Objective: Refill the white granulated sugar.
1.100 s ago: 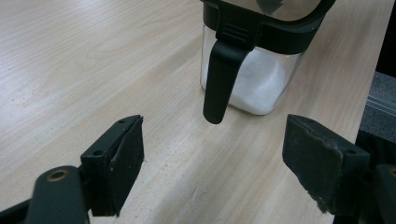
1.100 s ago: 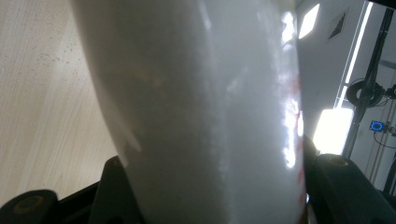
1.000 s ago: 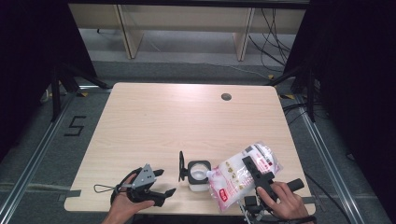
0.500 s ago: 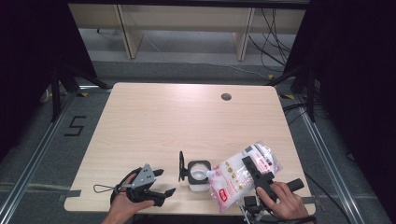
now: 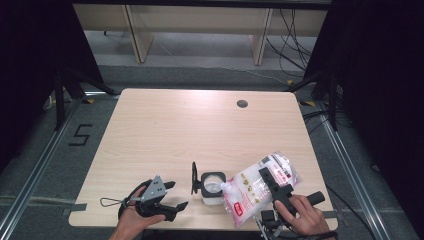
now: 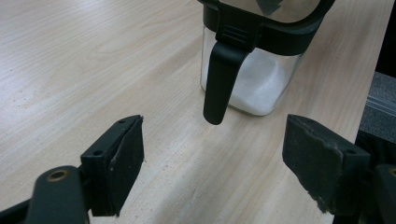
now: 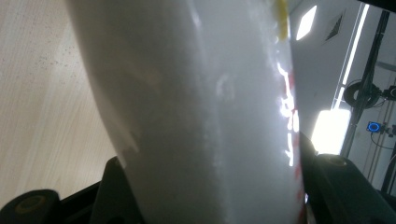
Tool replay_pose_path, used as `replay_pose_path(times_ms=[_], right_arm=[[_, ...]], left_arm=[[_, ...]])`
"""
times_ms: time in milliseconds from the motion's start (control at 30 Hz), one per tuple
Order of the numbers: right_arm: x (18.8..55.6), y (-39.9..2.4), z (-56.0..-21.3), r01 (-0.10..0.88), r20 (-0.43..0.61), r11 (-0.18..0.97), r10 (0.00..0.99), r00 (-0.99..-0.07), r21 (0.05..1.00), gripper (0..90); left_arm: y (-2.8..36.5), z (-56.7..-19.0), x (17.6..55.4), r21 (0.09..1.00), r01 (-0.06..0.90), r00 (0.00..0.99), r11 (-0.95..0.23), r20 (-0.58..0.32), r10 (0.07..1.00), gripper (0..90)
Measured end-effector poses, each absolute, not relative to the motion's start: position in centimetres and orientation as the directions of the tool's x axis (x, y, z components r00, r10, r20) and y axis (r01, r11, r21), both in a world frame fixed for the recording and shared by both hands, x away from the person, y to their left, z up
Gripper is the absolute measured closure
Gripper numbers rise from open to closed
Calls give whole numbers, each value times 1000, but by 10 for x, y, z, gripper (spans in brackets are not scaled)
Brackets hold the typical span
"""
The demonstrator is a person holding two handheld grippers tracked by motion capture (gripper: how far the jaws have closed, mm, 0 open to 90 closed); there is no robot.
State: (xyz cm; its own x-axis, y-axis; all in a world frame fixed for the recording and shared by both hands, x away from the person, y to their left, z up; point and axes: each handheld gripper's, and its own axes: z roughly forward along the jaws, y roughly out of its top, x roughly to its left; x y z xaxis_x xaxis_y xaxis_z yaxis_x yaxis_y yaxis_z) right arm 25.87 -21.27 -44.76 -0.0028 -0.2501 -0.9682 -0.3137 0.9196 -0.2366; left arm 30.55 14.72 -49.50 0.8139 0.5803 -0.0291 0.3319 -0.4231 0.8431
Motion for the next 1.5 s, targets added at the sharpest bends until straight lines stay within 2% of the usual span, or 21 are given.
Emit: replay_pose_path(times_ms=[67, 167, 233, 400, 433, 500, 567, 667, 733, 800, 833, 867, 967, 1000, 1100, 1233, 1300, 1333, 1433, 1500], right_arm=[[259, -213, -447, -316, -968, 918, -252, 4, -240, 499], [261, -216, -450, -309, -971, 924, -240, -12, -225, 508], [261, -216, -450, -311, -971, 924, -237, -15, -221, 511], [261, -217, -451, -303, -974, 931, -223, -30, -204, 518], [261, -217, -451, -303, -975, 932, -218, -30, -199, 519], [261, -217, -453, -317, -984, 934, -179, -20, -164, 521], [262, -216, -451, -335, -979, 923, -201, -7, -188, 523], [260, -217, -451, -305, -978, 934, -206, -33, -186, 526], [261, -217, -448, -323, -976, 925, -218, -13, -202, 527], [263, -218, -449, -344, -979, 920, -203, -2, -189, 527], [261, -219, -450, -309, -984, 940, -170, -46, -148, 528], [262, -219, -448, -325, -981, 929, -194, -24, -176, 528], [263, -219, -448, -331, -983, 929, -182, -25, -164, 529], [263, -219, -448, -334, -983, 928, -183, -27, -164, 529], [263, -219, -448, -332, -983, 930, -182, -30, -162, 529], [263, -219, -449, -332, -983, 930, -181, -34, -159, 529], [263, -219, -449, -336, -983, 929, -179, -34, -157, 529], [263, -219, -449, -336, -983, 929, -179, -34, -157, 529], [263, -219, -449, -336, -984, 929, -176, -36, -154, 529], [263, -219, -449, -337, -984, 929, -176, -39, -153, 530]], left_arm=[[146, -496, 305, 854, 337, 811, -398, -49, 583, 203], [148, -495, 306, 841, 329, 816, -429, -24, 578, 203], [146, -496, 304, 848, 353, 804, -396, -58, 592, 203], [148, -495, 305, 839, 332, 815, -432, -24, 579, 203], [145, -496, 303, 849, 359, 801, -388, -66, 595, 203], [147, -496, 304, 840, 347, 807, -417, -41, 589, 203], [145, -496, 304, 849, 357, 801, -389, -64, 595, 203], [146, -495, 305, 850, 344, 809, -400, -52, 586, 203], [146, -495, 305, 850, 344, 809, -400, -51, 586, 203], [147, -496, 304, 840, 355, 802, -410, -49, 595, 203], [144, -497, 303, 853, 359, 799, -379, -71, 597, 203], [144, -497, 303, 853, 359, 799, -379, -71, 597, 203], [147, -495, 304, 840, 356, 802, -409, -51, 595, 203], [145, -496, 304, 852, 361, 800, -379, -74, 595, 203], [146, -495, 305, 847, 340, 811, -408, -45, 583, 203], [145, -496, 303, 852, 360, 799, -380, -71, 597, 203], [148, -495, 305, 840, 333, 815, -428, -28, 579, 203], [146, -495, 305, 850, 344, 811, -399, -55, 582, 203], [146, -496, 304, 849, 356, 802, -391, -62, 595, 203], [148, -495, 305, 840, 335, 813, -426, -29, 582, 203]])
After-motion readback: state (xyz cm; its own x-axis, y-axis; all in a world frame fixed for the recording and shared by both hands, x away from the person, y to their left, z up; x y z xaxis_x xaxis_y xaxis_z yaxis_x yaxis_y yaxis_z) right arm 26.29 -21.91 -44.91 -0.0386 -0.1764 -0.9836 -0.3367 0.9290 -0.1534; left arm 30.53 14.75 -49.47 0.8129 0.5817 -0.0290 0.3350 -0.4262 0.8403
